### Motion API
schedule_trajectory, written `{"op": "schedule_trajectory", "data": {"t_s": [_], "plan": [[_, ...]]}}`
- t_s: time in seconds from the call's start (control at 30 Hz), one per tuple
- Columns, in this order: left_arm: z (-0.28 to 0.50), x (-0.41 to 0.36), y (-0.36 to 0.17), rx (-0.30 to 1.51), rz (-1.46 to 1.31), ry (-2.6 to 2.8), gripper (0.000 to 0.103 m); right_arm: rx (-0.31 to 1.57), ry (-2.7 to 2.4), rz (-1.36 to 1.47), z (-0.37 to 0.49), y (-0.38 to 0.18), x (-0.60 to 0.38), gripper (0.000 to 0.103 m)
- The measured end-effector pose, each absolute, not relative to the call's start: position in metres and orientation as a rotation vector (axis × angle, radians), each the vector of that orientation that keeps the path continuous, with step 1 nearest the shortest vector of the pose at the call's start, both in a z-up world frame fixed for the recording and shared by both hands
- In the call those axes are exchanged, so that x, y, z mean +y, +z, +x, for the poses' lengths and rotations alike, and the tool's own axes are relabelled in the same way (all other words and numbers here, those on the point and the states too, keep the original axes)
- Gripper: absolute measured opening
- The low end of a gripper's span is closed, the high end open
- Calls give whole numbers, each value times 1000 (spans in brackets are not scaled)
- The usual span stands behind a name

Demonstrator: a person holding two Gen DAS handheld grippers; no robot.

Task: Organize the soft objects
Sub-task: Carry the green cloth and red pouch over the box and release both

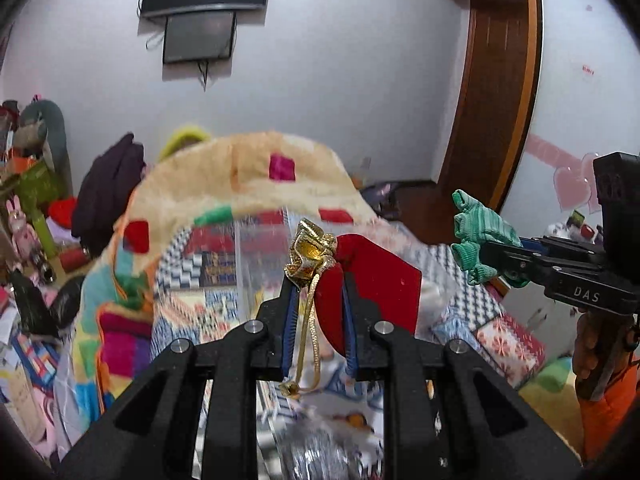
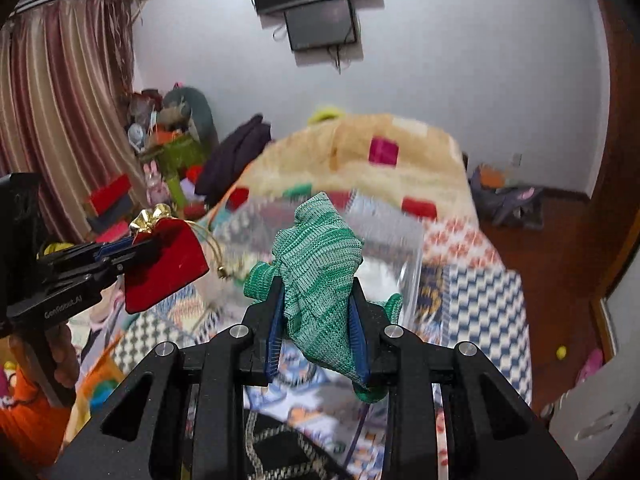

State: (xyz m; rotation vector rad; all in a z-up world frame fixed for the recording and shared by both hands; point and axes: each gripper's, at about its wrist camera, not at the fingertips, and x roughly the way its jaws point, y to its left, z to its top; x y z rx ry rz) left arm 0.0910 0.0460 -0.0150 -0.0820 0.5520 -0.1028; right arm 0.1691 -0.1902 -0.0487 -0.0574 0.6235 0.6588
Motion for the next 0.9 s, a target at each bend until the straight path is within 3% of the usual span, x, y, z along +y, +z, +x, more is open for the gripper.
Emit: {"op": "schedule_trajectory", "data": {"t_s": [0.37,0.9], "plan": [[147,59,-19,579,-67,-65,20,575,660,-78,198,-38,-167,26],[203,61,-96,766,-23,-40,20,790,644,-132,251,-102,-144,26]]}}
